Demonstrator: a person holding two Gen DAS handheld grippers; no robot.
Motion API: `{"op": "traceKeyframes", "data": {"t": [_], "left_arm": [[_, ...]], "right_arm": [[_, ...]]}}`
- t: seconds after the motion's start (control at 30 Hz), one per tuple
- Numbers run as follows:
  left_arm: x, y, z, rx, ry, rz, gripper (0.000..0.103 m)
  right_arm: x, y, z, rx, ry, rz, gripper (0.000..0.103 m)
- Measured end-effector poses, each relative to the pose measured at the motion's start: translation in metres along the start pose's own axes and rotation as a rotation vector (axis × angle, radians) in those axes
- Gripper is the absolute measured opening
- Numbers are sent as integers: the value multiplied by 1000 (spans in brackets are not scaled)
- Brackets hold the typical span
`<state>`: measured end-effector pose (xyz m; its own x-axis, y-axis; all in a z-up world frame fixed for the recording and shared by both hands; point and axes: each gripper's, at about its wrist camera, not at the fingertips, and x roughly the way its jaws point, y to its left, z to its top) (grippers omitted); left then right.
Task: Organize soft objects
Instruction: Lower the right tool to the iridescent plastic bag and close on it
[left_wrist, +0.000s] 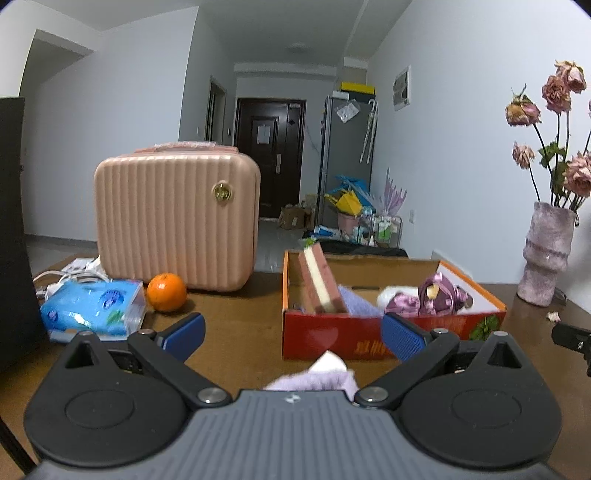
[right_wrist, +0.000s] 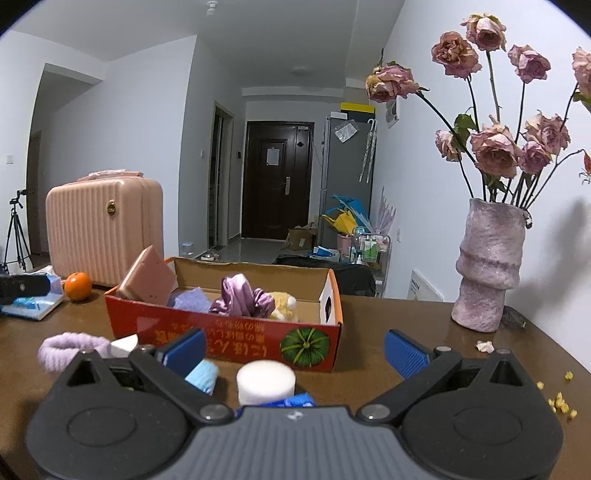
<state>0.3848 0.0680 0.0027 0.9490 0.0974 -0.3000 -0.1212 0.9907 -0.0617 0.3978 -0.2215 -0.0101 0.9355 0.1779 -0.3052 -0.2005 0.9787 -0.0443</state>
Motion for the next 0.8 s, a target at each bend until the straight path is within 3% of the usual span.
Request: {"op": "traceKeyframes", "data": {"t": [0.43,0.8], "left_arm": [[-46,5,-28,14,55,4,103],[-63,5,-43,21,81,-11,103]], "right_arm": [[-44,9,-31,16,33,13,103],[-33,34,-48,-5,108,41,103]]}}
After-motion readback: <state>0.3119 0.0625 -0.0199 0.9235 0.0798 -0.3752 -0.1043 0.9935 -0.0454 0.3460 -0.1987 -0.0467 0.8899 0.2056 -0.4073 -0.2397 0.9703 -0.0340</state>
